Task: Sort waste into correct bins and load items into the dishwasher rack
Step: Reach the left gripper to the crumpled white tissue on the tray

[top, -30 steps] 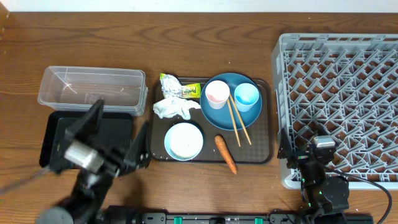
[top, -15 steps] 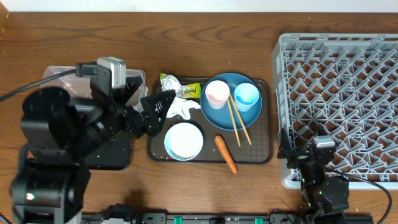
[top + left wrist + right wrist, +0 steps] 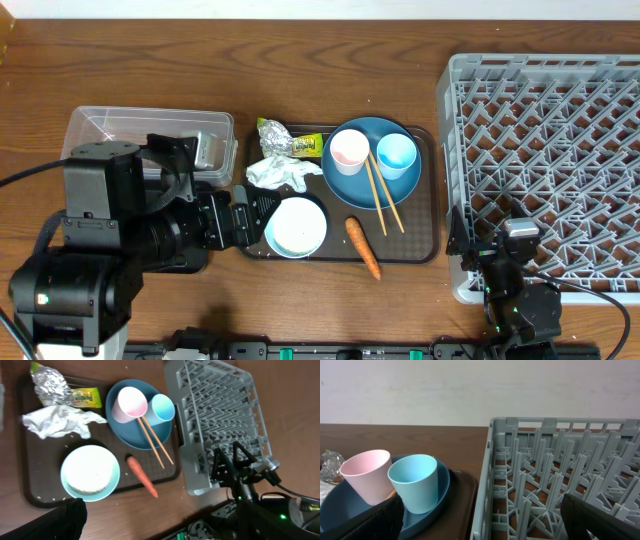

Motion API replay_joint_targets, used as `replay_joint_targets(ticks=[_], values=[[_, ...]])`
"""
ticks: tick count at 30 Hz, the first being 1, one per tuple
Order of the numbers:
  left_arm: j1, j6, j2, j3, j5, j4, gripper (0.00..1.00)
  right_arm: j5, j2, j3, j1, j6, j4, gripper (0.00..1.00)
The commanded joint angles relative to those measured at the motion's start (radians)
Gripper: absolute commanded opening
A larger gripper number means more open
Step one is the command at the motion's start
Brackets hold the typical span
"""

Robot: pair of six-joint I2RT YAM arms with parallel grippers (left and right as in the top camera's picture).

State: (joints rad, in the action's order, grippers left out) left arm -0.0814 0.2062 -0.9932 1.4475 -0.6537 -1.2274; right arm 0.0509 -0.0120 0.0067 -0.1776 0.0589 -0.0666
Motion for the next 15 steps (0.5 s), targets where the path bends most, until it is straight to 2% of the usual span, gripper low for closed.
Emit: replay_joint_targets(ticks=[1,5,10,15], values=[[-0.003,-0.002,-0.006,-0.006,0.027,0.006,0.98,-0.003,0.006,-0.001,0.016,-0.012,-0.005,0.99],[-0.003,0.006,-0.027,-0.006,0.111,0.013,0.98,-0.003,0.006,-0.001,0.016,-0.012,-0.005,0.99],[-0.003,0.179,-0.076,-0.030,0.264,0.018,0.98,-0.003,0.006,-0.001,0.016,-0.011,-0.005,0.99],[-0.003,0.196,-0.177,-0.039,0.334,0.091,1.00,-0.003,0.006,-0.001,0.016,-0.012,-0.005,0.99]])
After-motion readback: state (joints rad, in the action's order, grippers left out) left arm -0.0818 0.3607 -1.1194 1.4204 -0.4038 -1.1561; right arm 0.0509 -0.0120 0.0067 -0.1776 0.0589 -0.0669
